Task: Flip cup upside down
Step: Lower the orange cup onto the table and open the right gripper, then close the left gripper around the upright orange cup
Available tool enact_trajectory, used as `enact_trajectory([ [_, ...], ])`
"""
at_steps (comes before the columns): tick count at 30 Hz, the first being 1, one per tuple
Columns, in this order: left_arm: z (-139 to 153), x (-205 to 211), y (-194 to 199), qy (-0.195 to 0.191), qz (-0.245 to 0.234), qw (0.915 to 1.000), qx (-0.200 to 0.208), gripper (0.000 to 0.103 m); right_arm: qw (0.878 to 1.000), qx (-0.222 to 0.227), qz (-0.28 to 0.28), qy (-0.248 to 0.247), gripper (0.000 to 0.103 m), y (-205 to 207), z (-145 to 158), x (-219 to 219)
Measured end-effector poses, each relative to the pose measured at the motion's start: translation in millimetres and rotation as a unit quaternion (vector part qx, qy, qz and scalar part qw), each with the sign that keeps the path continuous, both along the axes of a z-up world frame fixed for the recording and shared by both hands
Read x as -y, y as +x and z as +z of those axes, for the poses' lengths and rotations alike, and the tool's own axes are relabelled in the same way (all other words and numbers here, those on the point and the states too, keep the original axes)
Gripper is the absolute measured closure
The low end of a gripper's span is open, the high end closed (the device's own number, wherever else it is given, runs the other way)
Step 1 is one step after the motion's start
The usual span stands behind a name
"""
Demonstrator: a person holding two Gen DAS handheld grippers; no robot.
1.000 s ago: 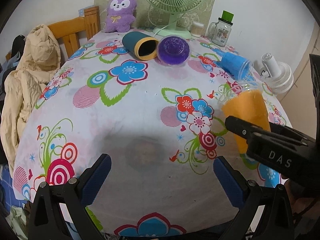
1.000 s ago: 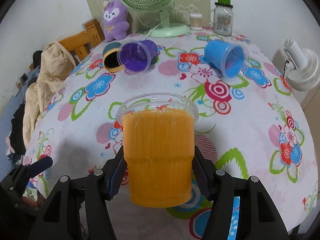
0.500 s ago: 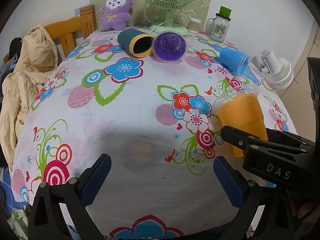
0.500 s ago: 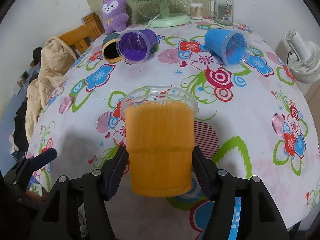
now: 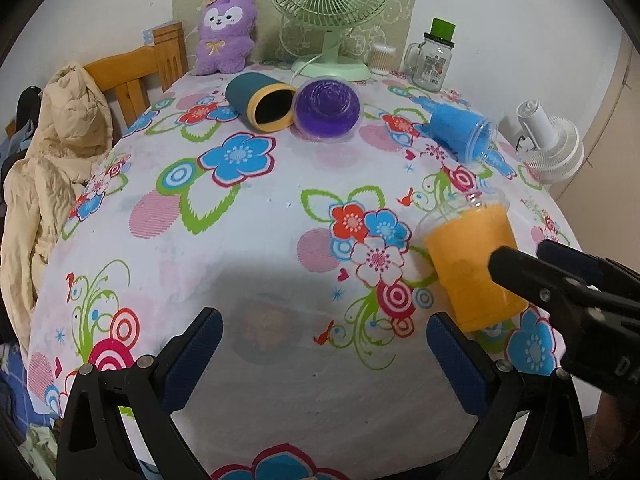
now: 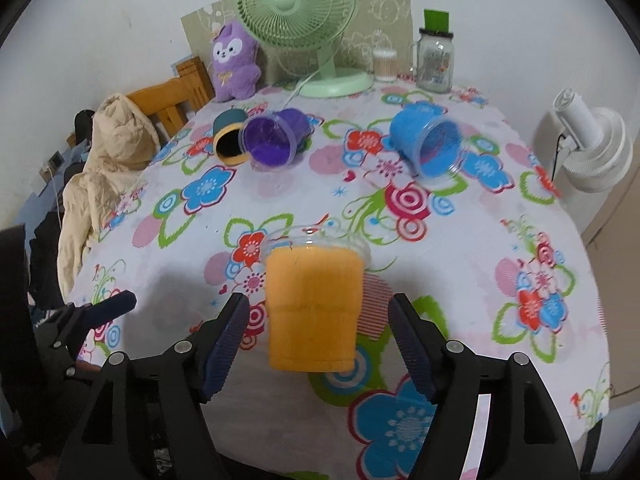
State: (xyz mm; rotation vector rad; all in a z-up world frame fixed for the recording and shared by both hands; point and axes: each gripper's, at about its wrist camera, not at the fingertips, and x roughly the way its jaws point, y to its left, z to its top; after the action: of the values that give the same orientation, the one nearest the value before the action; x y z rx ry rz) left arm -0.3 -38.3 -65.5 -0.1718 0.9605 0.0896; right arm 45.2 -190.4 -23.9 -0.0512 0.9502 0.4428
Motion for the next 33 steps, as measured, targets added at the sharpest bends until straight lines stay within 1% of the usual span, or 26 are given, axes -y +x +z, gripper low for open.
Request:
enact_trajectory([
  [3, 3, 3, 5, -0.005, -0.004, 1.0000, 0.001, 0.000, 1.000, 0.008, -0.006, -0.001, 0.028, 0, 3, 7],
  [5, 5, 7, 9, -0.010, -0.009, 0.9999, 0.002, 0.000, 1.000, 0.018, -0.011, 0.007, 0.028, -1, 8, 14],
  [8, 7, 14, 13, -0.006, -0.018, 0.9998, 0.007, 0.000, 0.999, 0.031, -0.011, 0.014, 0.028, -3, 17, 20],
  [11, 7, 22, 19, -0.002, -0.026, 0.9997, 0.003, 0.000, 0.999, 0.042, -0.014, 0.017, 0.028, -4, 23, 27],
  [14, 8, 29, 23, -0.001, -0.033, 0.9994, 0.004, 0.000, 0.998, 0.055, -0.026, 0.024, 0.028, -5, 26, 36],
  [21, 8, 43, 30, -0.004, -0.048, 0.9988, 0.001, 0.000, 0.997, 0.052, -0.052, 0.037, 0.028, 0, 23, 61],
  [25, 12, 52, 33, -0.015, -0.058, 0.9982, 0.002, 0.000, 0.995, 0.055, -0.070, 0.040, 0.028, 1, 25, 79],
  [29, 21, 60, 33, -0.024, -0.071, 0.9971, 0.015, 0.000, 0.993, 0.064, -0.088, 0.045, 0.028, 1, 29, 97],
  [33, 26, 73, 40, -0.023, -0.085, 0.9960, 0.019, 0.000, 0.991, 0.062, -0.110, 0.047, 0.028, 3, 27, 114],
])
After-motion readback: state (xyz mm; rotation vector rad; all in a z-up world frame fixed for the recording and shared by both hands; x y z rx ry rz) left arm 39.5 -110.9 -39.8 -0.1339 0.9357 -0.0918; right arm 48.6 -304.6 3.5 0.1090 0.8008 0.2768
